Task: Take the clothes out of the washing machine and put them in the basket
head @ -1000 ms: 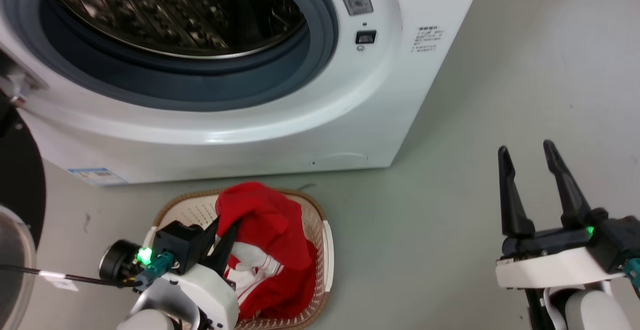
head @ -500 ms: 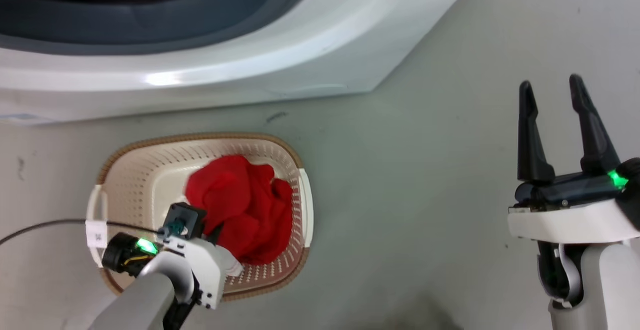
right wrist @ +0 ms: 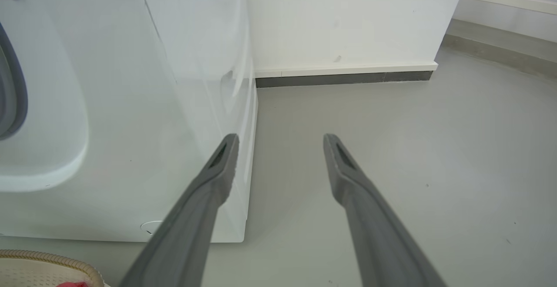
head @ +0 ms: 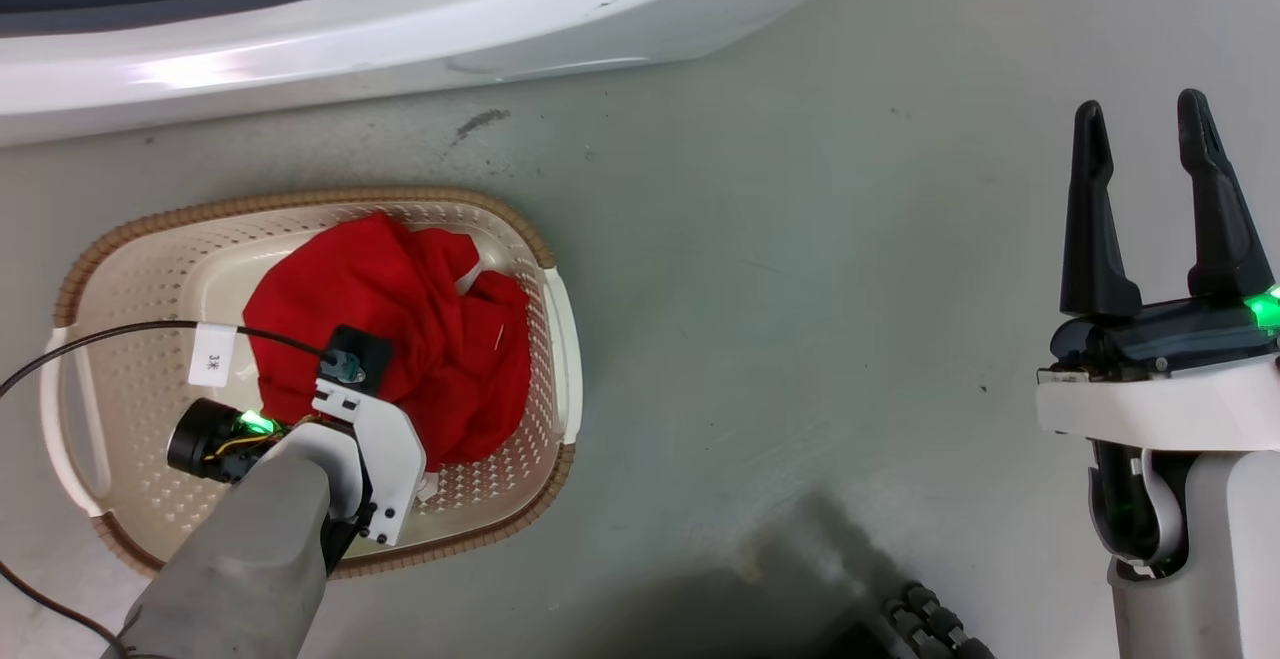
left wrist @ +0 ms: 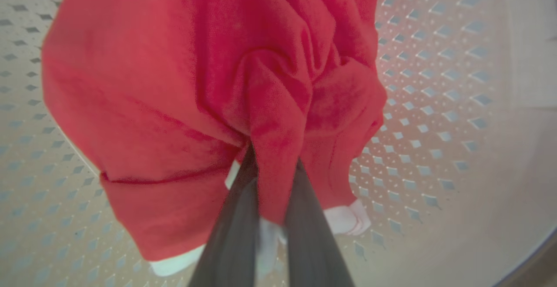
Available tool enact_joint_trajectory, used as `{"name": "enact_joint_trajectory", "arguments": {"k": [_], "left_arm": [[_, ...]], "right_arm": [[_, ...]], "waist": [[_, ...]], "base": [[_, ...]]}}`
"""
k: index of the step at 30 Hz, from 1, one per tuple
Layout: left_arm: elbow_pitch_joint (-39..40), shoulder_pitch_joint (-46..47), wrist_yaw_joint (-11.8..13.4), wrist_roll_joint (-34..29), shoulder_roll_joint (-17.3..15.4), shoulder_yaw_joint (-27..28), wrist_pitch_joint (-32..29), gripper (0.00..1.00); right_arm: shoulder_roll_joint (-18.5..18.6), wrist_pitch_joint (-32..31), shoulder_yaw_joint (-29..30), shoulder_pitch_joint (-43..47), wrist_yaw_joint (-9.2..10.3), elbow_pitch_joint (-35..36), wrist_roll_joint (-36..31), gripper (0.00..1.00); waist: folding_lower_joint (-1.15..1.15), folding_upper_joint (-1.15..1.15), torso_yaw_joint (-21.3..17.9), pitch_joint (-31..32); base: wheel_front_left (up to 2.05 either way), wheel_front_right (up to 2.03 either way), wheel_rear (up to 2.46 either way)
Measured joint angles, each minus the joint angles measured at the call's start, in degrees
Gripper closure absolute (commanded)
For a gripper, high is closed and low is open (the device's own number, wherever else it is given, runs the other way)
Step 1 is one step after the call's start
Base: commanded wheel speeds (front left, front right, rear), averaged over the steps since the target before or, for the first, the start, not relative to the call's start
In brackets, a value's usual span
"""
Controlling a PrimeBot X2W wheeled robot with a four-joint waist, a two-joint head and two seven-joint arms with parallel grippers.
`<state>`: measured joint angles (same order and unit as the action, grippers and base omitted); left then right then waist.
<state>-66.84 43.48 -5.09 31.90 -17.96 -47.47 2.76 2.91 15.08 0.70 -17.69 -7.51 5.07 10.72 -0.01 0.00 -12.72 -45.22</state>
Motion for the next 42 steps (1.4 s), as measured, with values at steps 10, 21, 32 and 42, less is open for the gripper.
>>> {"name": "enact_joint_trajectory", "arguments": {"k": [10,21,32,42], "left_arm": [[-5.6,0.6,-1.0,0.2,2.2,-1.5,-3.6,0.0],[-6.1,-4.2,-1.6,2.9,6.4,-0.8,4.3,0.0],[-5.2,-9.7,-1.0,3.9,7.7,0.0,11.8,0.0],[15.3,-17.6,6.3,1.7,4.2,9.7,12.3,0.0]], "right_arm": [[0.0,0.0,0.1,-0.6,0.0,-0.7,0.4,0.0],[0.0,0.0,-0.8,2.5,0.0,-2.0,-1.9,0.0],[0.0,0.0,-1.6,8.3,0.0,-3.1,-3.4,0.0],[0.0,0.0,-1.6,13.0,0.0,-3.9,-4.7,0.0]], "waist": [[0.01,0.0,-0.8,0.2],[0.01,0.0,1.7,8.8],[0.02,0.0,4.9,20.5],[0.03,0.0,8.3,29.1]], "base": [[0.0,0.0,0.0],[0.0,0.0,0.0],[0.0,0.0,0.0],[0.0,0.0,0.0]]}}
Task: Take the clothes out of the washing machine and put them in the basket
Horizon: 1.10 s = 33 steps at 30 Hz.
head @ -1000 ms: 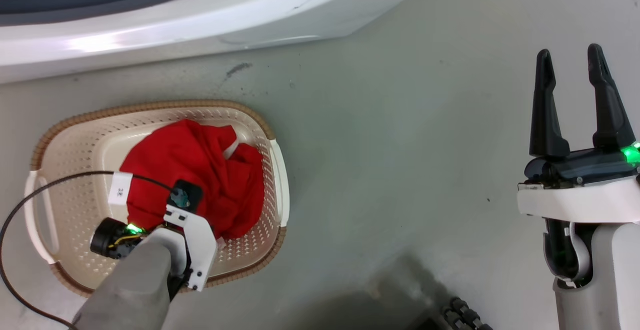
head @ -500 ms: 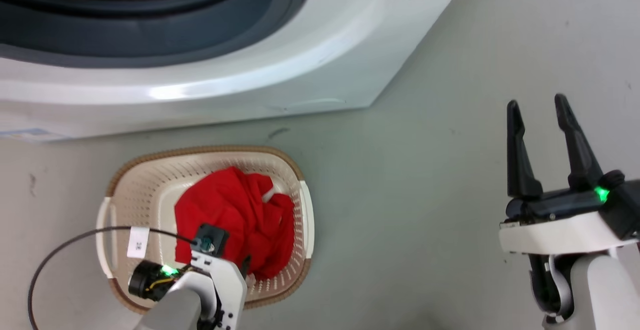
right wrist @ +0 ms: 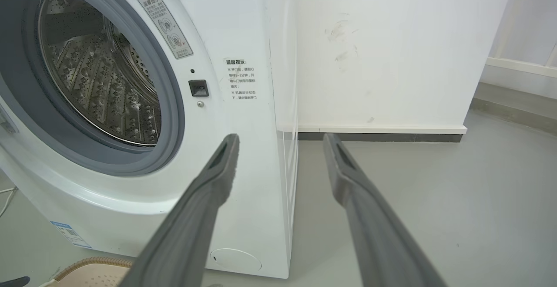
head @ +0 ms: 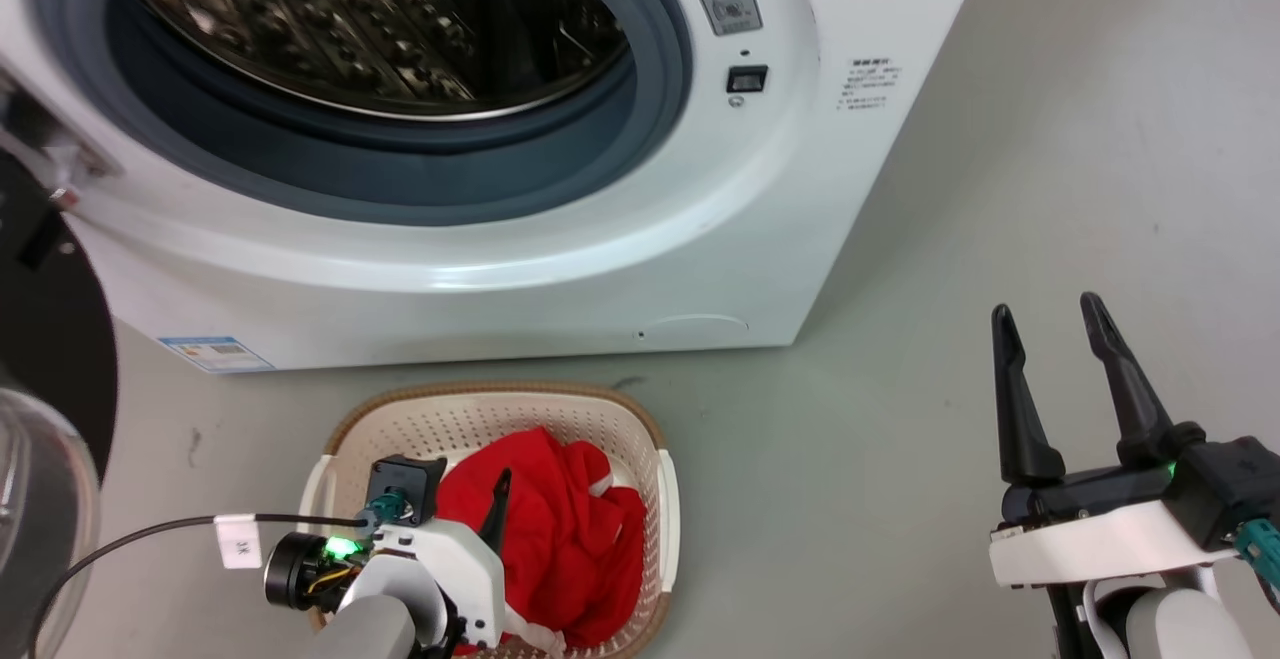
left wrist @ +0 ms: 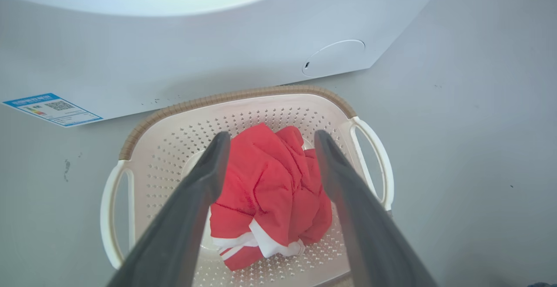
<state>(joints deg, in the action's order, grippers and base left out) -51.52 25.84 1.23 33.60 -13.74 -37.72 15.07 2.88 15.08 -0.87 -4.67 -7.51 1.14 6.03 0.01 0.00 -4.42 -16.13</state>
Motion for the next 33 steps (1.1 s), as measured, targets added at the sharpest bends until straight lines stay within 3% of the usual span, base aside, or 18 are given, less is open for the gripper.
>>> {"name": "enact_joint_trajectory", "arguments": {"k": [7,13,24,33], "left_arm": [[19.1,-8.8,6.3,-7.0,-0.6,11.5,0.0,0.0],[31.5,-16.6,9.2,-14.0,1.1,20.8,0.0,0.0],[43.0,-25.9,8.8,-23.6,6.8,31.2,0.0,0.0],[48.8,-31.1,6.0,-28.5,9.6,35.6,0.0,0.0]], "right_arm": [[0.0,0.0,-0.1,1.9,0.0,-0.4,-0.5,0.0],[0.0,0.0,-0.1,3.7,0.0,-0.5,-0.6,0.0],[0.0,0.0,-0.1,7.3,0.0,-0.7,-1.0,0.0],[0.0,0.0,-0.1,9.8,0.0,-0.7,-0.7,0.0]], "waist": [[0.0,0.0,1.8,4.4],[0.0,0.0,2.3,7.4],[-0.01,0.0,2.7,12.3],[-0.01,0.0,3.2,15.1]], "base": [[0.0,0.0,0.0],[0.0,0.0,0.0],[0.0,0.0,0.0],[0.0,0.0,0.0]]}}
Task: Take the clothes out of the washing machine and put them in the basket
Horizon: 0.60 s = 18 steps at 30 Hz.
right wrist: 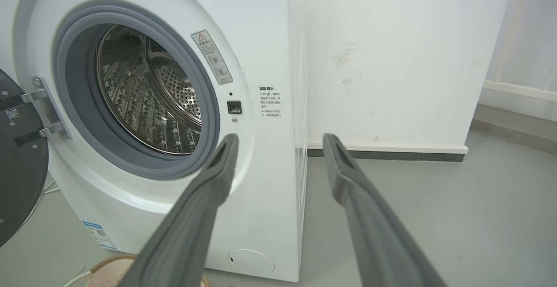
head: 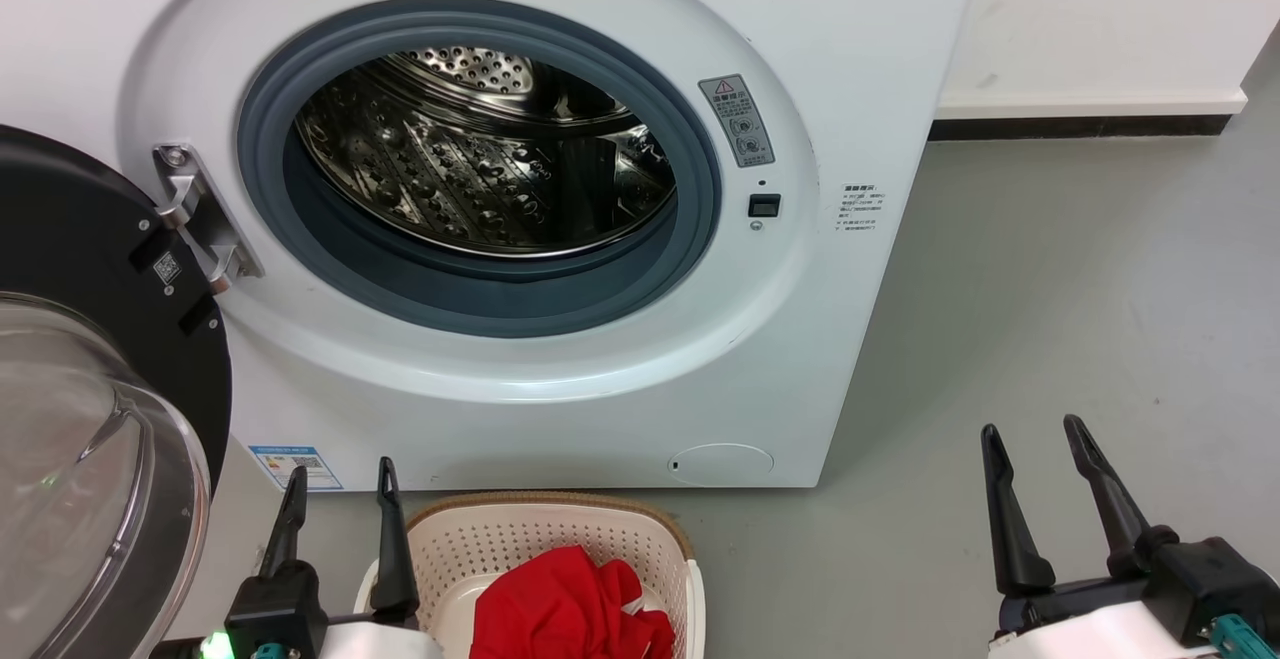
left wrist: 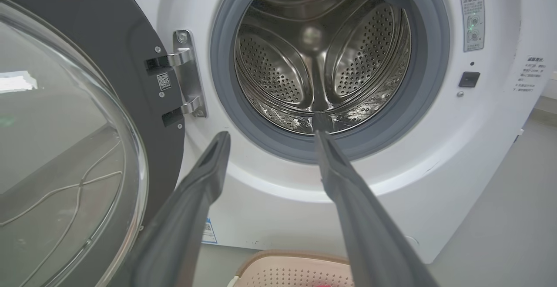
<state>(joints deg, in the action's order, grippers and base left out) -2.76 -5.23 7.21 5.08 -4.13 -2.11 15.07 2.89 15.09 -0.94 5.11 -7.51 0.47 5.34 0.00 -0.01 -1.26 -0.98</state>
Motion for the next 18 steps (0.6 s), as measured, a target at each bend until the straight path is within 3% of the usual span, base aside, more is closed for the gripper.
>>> {"name": "enact_joint_trajectory", "arguments": {"k": [18], "left_arm": [[0.3,-1.6,-1.5,-2.0,1.1,2.2,0.0,0.0]], "right_arm": [[0.0,0.0,-0.1,1.1,0.0,-0.5,0.5,0.0]], "waist": [[0.0,0.0,-0.8,1.1]], "base": [[0.0,0.0,0.0]]}}
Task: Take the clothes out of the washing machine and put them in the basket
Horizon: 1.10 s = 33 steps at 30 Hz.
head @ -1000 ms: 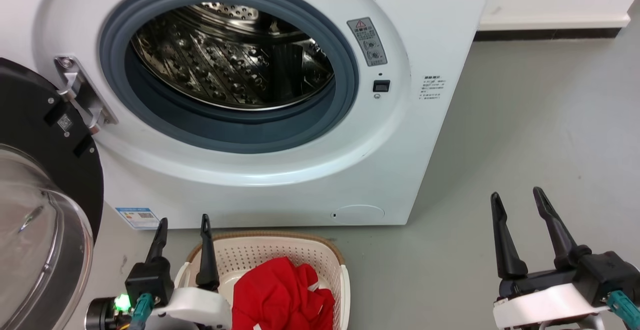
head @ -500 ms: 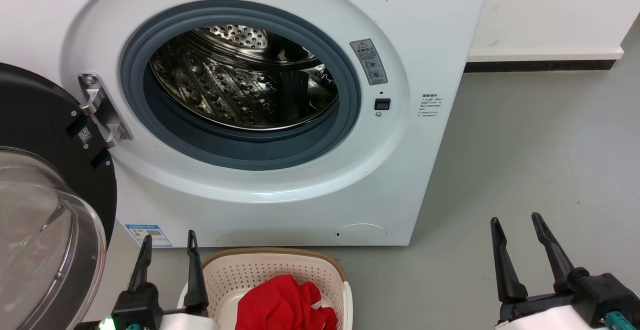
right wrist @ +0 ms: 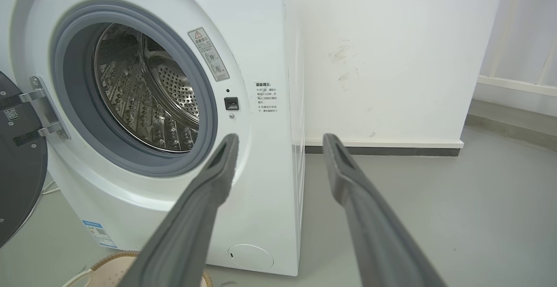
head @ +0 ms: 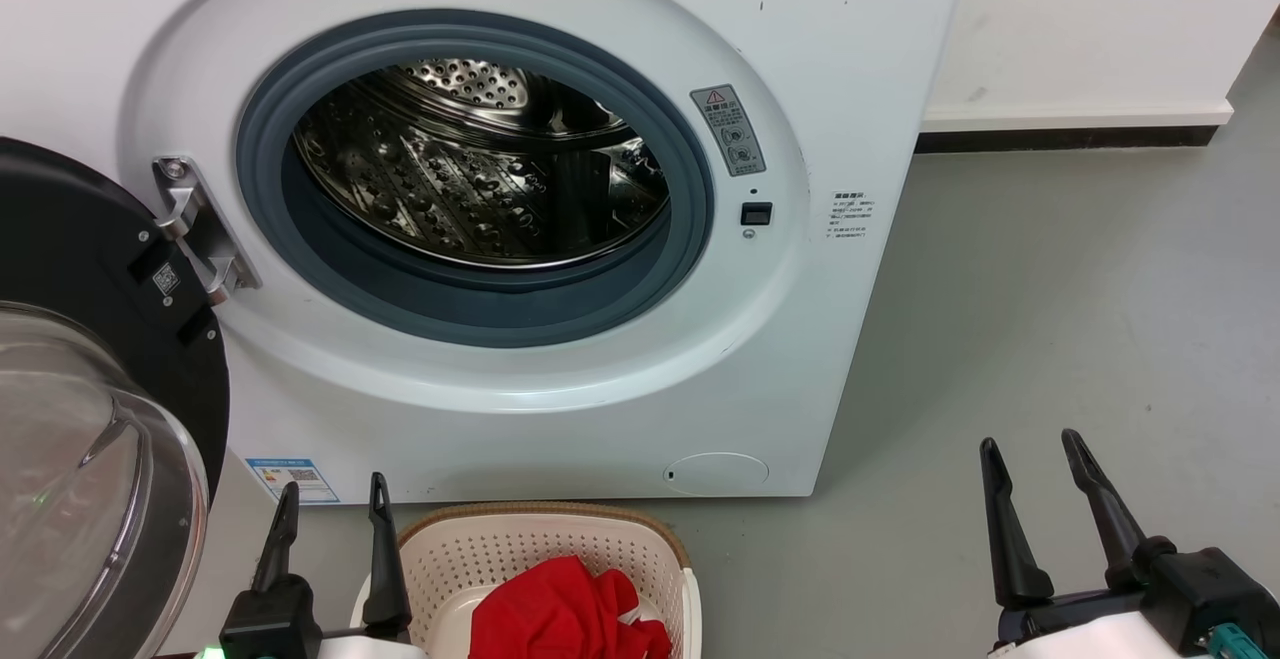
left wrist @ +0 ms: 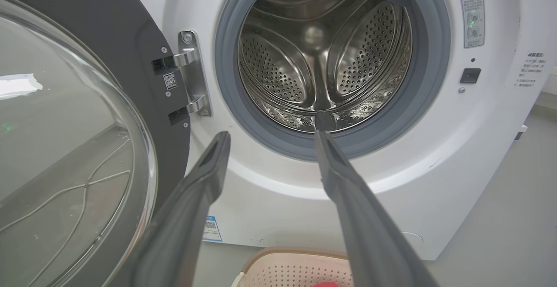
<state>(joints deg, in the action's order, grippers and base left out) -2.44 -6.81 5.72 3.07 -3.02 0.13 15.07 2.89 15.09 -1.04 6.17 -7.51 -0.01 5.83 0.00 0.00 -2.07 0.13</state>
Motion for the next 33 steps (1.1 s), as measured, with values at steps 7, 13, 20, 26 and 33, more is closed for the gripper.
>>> {"name": "enact_joint_trajectory", "arguments": {"k": [7,13,20,26,33], "left_arm": [[-0.3,0.0,0.0,-0.3,0.0,0.0,0.0,0.0],[-3.3,-0.5,0.0,-0.2,0.1,0.0,-0.4,1.0],[-4.8,-0.2,-1.1,7.1,0.1,0.5,-2.4,1.0],[-5.3,0.5,-2.1,14.0,0.2,0.9,-4.0,1.0],[-5.8,1.6,-3.1,21.4,0.2,1.5,-5.7,1.0]], "right_arm": [[0.0,0.0,0.0,0.0,0.0,0.0,0.0,0.0],[0.0,-0.3,-0.1,0.2,0.0,-2.7,0.0,1.0],[0.2,-1.5,-0.1,0.2,0.0,-4.0,7.4,1.0],[0.5,-2.8,-0.1,-0.3,0.0,-4.8,14.5,1.0],[0.8,-4.1,0.0,-1.5,0.0,-5.7,22.2,1.0]], "waist": [[0.0,0.0,-0.1,0.2],[0.0,0.0,0.0,0.2],[0.0,0.0,0.1,0.2],[0.0,0.0,0.2,0.2],[0.0,0.0,0.3,0.1]], "base": [[0.0,0.0,0.0],[0.0,0.0,0.0],[0.0,0.0,0.0],[0.0,0.0,0.0],[0.0,0.0,0.0]]}}
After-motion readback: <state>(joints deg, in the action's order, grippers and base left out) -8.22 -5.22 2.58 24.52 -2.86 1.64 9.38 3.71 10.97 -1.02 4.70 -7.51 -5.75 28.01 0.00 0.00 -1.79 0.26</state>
